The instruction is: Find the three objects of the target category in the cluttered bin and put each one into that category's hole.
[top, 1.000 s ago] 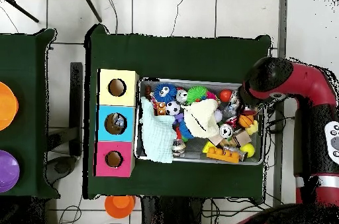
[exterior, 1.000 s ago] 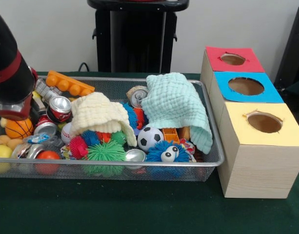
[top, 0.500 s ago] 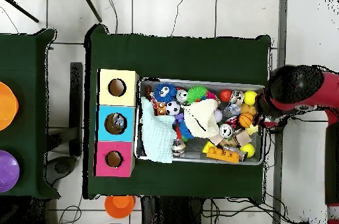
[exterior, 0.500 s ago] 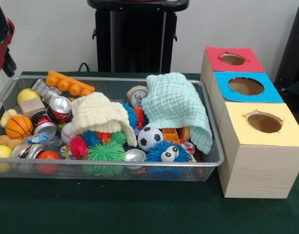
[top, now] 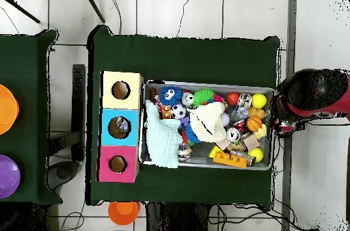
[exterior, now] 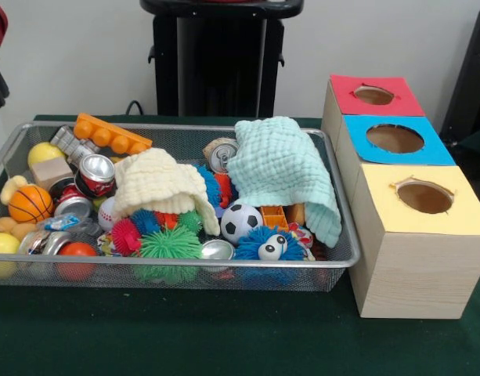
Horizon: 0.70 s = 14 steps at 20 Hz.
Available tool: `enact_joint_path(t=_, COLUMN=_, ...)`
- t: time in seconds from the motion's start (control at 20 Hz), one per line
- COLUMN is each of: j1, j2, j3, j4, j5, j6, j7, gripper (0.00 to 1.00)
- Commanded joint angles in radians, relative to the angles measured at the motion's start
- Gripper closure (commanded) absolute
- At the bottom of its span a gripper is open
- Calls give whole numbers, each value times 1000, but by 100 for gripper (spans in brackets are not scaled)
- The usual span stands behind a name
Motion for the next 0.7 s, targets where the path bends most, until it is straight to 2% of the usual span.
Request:
enact_joint_path(t=0.05, j1=-1, j2=49, j3=80, j4=137, j5=25, j6=-178, j7=-138, gripper=100)
enact_joint_path(t=0.4, j1=2, j2=103, j3=71, j4=109, j5=19, j6=-251, j7=-147, gripper=100)
enact_joint_path(t=0.7, j1=-8, j2=136, j3=84, j4=121, j5=51, j6=-284, j7=-139, gripper=100)
